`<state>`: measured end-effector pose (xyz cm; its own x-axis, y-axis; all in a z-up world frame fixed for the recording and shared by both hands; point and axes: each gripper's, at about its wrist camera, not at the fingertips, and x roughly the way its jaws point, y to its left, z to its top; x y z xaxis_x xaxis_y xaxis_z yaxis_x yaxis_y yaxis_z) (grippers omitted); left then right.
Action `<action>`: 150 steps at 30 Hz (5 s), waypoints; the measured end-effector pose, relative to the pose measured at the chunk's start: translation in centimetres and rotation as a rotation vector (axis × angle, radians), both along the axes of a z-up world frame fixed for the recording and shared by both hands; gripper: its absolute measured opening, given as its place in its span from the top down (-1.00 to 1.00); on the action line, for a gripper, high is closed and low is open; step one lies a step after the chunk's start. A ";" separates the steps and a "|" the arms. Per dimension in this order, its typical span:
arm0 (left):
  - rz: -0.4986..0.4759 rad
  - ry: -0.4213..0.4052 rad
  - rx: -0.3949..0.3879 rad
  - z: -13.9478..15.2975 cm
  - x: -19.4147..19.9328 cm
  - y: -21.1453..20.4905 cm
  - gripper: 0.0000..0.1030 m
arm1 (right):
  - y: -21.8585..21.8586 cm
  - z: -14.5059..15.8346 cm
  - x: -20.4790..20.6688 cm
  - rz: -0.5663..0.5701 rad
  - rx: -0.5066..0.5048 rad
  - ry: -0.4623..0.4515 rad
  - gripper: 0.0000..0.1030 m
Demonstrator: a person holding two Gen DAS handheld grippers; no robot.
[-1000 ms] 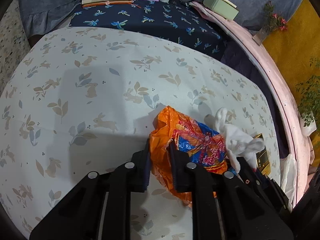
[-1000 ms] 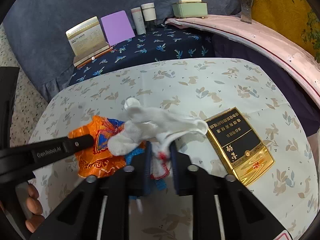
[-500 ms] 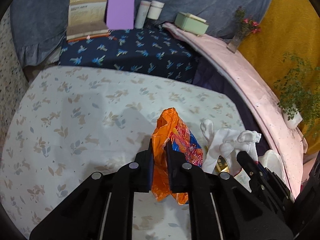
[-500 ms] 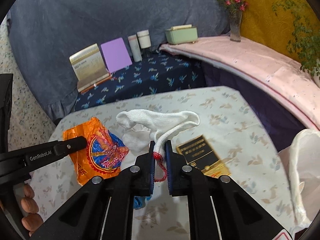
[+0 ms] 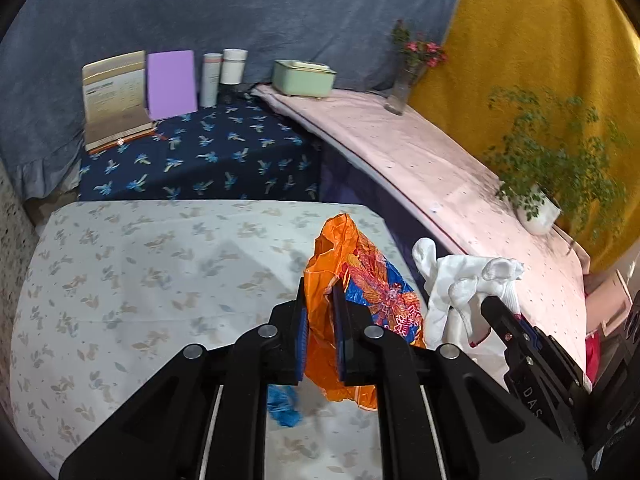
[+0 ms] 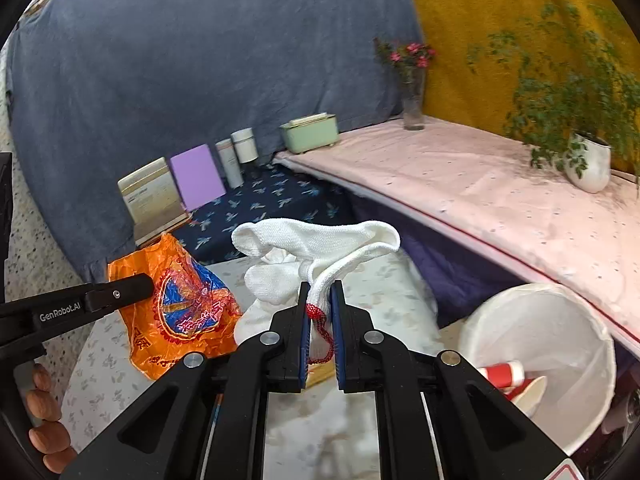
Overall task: Collect trash
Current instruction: 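Carry the orange bag to the wastebasket with the left tool while the right tool carries the gloves, then open both tools over the wastebasket to drop bag and gloves, then move both tools back over the gold box and blue item, then lower the left tool onto the blue tape measure and close it, then grasp the gold card box with the right tool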
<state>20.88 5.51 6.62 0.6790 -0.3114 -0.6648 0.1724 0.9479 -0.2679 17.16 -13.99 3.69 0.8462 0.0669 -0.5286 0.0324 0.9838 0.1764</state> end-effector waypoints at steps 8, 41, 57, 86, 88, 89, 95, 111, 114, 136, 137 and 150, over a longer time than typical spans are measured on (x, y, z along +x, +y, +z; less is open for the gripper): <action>-0.117 -0.011 0.025 0.5 -1.6 -7.5 0.80 | -7.5 0.4 -3.1 -0.133 0.017 -0.013 0.81; -0.351 -0.006 0.070 -2.7 -3.8 -24.0 -0.01 | -22.1 -3.1 -9.0 -0.371 0.073 0.040 0.78; -0.251 -0.029 0.088 -2.9 -3.2 -20.2 -0.50 | -20.5 -3.0 -8.5 -0.369 0.056 0.032 0.30; 0.004 0.019 0.133 -5.2 -2.0 -8.7 -0.80 | -10.7 -2.0 -5.5 -0.214 -0.011 0.035 -0.27; 0.022 0.033 0.136 -5.7 -2.0 -7.8 -0.80 | -10.1 -2.1 -5.3 -0.203 -0.013 0.038 -0.27; 0.030 0.043 0.135 -6.0 -1.9 -7.3 -0.81 | -9.8 -2.2 -5.2 -0.199 -0.013 0.040 -0.27; 0.088 0.114 0.130 -8.3 -1.7 -4.6 -0.81 | -7.6 -2.7 -4.3 -0.157 -0.019 0.057 -0.27; 0.140 0.303 0.090 -14.7 -1.1 -0.9 -0.54 | -3.2 -5.0 -2.1 -0.080 -0.030 0.110 -0.27; 0.124 0.332 0.082 -15.6 -0.7 -0.7 -0.26 | -2.4 -5.7 -1.6 -0.067 -0.037 0.125 -0.27; 0.105 0.238 0.066 -13.0 3.1 3.3 0.61 | 4.4 -10.6 4.5 0.066 -0.071 0.237 -0.27; 0.108 0.234 0.070 -13.0 3.5 3.5 0.61 | 4.6 -10.8 4.8 0.070 -0.076 0.242 -0.27; 0.112 0.222 0.066 -13.2 6.5 4.8 0.61 | 6.4 -13.7 9.3 0.107 -0.114 0.297 -0.32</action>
